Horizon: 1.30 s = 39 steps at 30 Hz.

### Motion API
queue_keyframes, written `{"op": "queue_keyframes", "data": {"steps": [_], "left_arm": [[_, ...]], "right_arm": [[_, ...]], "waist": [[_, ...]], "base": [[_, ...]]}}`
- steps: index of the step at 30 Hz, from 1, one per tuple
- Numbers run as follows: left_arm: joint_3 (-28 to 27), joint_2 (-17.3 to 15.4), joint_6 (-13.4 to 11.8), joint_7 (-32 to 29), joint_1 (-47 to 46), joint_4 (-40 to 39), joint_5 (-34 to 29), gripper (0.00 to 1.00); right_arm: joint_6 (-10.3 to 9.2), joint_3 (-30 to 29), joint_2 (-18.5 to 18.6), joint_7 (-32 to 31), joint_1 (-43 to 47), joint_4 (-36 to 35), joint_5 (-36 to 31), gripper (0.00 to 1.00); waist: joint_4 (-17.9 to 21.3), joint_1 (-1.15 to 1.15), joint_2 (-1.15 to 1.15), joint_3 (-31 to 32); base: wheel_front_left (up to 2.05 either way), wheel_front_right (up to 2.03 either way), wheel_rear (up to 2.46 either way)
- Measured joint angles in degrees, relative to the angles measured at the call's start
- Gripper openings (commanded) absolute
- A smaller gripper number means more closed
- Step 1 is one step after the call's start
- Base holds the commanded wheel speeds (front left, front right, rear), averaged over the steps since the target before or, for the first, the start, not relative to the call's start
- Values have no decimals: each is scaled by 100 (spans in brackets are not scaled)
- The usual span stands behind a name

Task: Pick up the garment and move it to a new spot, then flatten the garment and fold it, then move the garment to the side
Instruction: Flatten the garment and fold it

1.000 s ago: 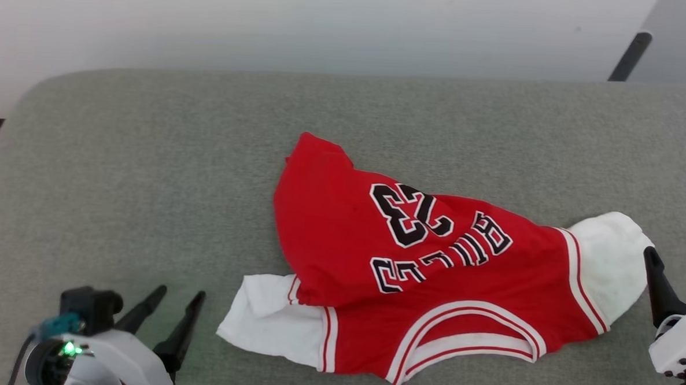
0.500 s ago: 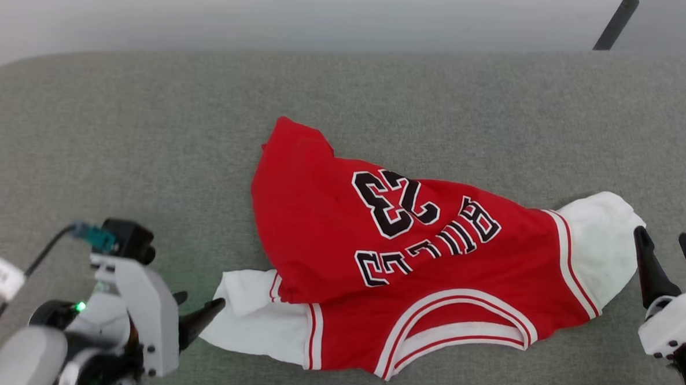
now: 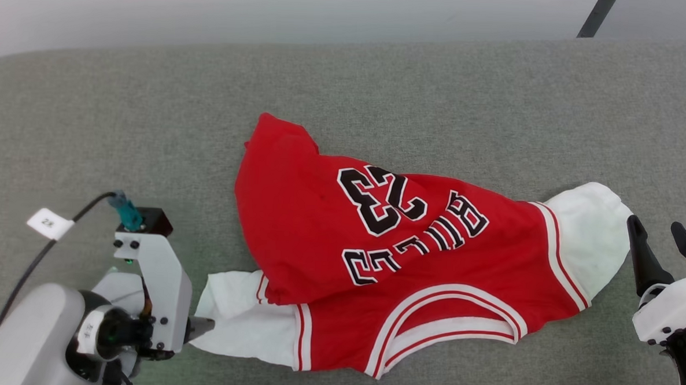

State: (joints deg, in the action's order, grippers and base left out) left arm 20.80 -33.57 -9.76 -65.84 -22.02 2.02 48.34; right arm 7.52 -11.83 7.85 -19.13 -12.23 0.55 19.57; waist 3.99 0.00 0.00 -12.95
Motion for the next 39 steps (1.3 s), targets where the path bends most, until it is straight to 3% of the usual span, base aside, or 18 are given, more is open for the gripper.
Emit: {"op": "queue_keyframes", "data": {"steps": [7,18,19,20,21,28,34,39], "left_arm": [[178,22,25,-64,-62,318,-103,100],[175,219,405,258,-304,1238,5,100],[185,231,432,257,-332,1310,18,84],[172,256,460,242,-354,1385,70,5],[149,269,465,216,-375,1451,130,0],[148,220,499,240,-467,1518,107,0],[185,255,524,333,-499,1429,85,0],[226,293,522,358,-569,1345,22,0]], "right_arm": [[0,2,-34,74,-1,19,-15,100],[0,51,-25,91,-97,57,-23,100],[0,49,-21,91,-99,59,-24,100],[0,46,-19,91,-99,63,-24,100],[0,43,-18,90,-99,66,-24,100],[0,10,11,-90,-142,109,-27,100],[0,-45,113,-736,-299,249,21,100],[-1,-103,437,-1379,-578,381,76,100]], "waist": [[58,0,0,-73],[94,0,0,-232],[94,0,0,-239],[91,0,0,-244],[85,0,0,-247],[33,0,0,-254],[-62,0,0,-284],[-150,0,0,-367]], "base": [[0,0,0],[0,0,0],[0,0,0],[0,0,0],[0,0,0],[0,0,0],[0,0,0],[0,0,0]]}}
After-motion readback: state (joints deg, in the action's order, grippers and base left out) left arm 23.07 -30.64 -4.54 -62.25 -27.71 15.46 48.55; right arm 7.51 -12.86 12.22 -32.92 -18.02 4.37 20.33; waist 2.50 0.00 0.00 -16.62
